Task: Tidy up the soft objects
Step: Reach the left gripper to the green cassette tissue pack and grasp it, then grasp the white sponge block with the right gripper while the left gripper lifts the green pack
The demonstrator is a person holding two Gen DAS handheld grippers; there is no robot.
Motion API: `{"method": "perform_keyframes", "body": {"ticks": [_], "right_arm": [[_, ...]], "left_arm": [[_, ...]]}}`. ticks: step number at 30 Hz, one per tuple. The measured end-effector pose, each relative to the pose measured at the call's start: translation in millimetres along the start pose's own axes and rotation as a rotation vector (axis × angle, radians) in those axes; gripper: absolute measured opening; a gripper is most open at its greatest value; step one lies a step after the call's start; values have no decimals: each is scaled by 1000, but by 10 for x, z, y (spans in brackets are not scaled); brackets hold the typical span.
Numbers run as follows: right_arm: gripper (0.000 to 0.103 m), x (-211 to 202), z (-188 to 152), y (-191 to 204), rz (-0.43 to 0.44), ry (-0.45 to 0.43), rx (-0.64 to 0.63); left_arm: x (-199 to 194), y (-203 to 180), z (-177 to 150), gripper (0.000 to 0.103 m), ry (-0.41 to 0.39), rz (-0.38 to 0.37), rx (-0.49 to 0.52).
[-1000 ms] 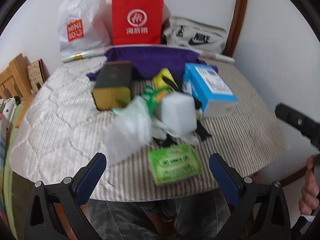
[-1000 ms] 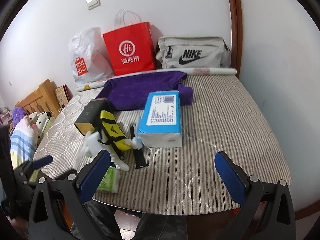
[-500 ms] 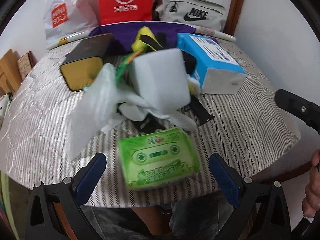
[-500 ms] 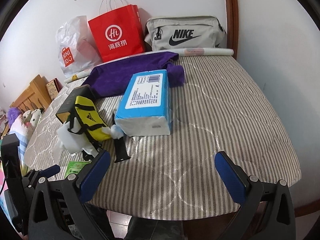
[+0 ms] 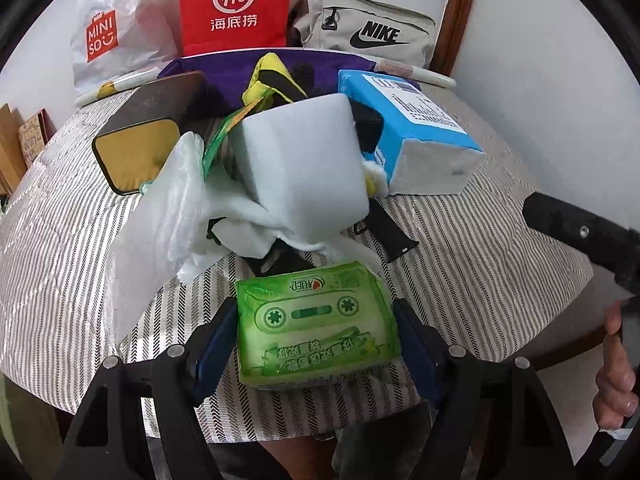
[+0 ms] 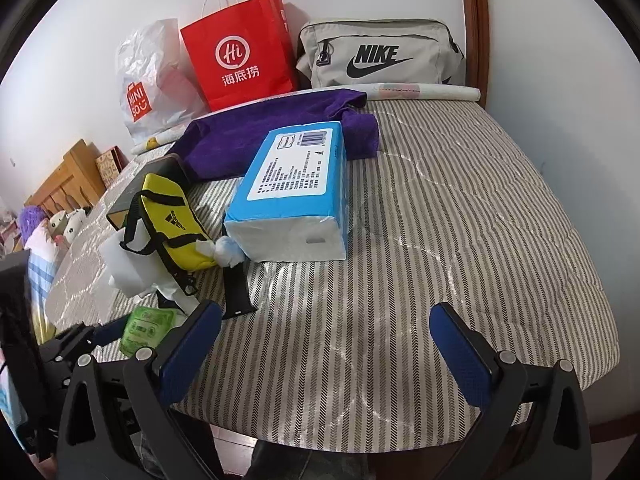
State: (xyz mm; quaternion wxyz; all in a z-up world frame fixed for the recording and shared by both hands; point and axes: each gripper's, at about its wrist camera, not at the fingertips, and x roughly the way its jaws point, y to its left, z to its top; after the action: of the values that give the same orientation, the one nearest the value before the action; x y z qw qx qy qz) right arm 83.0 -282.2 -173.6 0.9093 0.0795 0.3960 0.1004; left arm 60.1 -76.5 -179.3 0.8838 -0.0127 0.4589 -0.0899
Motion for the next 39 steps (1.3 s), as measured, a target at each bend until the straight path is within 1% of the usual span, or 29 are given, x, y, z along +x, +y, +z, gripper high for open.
{"method": "perform_keyframes", "body": {"ticks": [5, 8, 10, 12, 15, 19, 21, 24, 27, 31, 32, 33, 36, 38, 39], "right_arm": [[103, -40, 23, 47, 8, -11, -5], [103, -75, 40, 108, 15, -21, -25], [102, -77, 58, 161, 22, -24, -38], [99, -72, 81, 206, 37, -17, -43], [99, -93, 110, 300, 66, -20, -54], [99, -140, 112, 474, 95, -38, -87], [96, -142, 101, 573, 109, -40, -107], [89, -106, 96, 695, 142, -25, -125], [88, -86, 82, 825, 172, -14, -151], [86, -52, 59, 1021, 179, -16, -201], [79, -38, 52, 1068, 184, -12, -211], [67, -17, 44, 1111, 192, -6, -223], [58, 44, 11, 1214, 199, 12, -247], [51, 74, -15, 1272, 205, 9, -259], [51, 92, -23, 1300, 209, 10, -263]], "left_arm": [[-130, 84, -21, 74, -8, -48, -3], [-239, 139, -67, 74, -3, -51, 1], [-347, 167, -107, 74, -25, -50, 10], [-438, 204, -125, 74, -38, -37, 11], [-551, 310, -144, 74, -50, -9, -1], [-701, 521, -166, 74, -68, 11, -43], [-753, 635, -154, 74, -83, 21, -64], [-811, 813, -140, 74, -99, 38, -96], [-843, 992, -104, 74, -116, 54, -130], [-830, 1175, -44, 74, -126, 74, -154], [-819, 1219, -48, 74, -126, 72, -167], [-804, 1258, -55, 74, -124, 62, -178], [-745, 1337, -72, 74, -116, 47, -197], [-728, 1380, -82, 74, -116, 40, -203], [-721, 1394, -84, 74, -114, 36, -206]]}}
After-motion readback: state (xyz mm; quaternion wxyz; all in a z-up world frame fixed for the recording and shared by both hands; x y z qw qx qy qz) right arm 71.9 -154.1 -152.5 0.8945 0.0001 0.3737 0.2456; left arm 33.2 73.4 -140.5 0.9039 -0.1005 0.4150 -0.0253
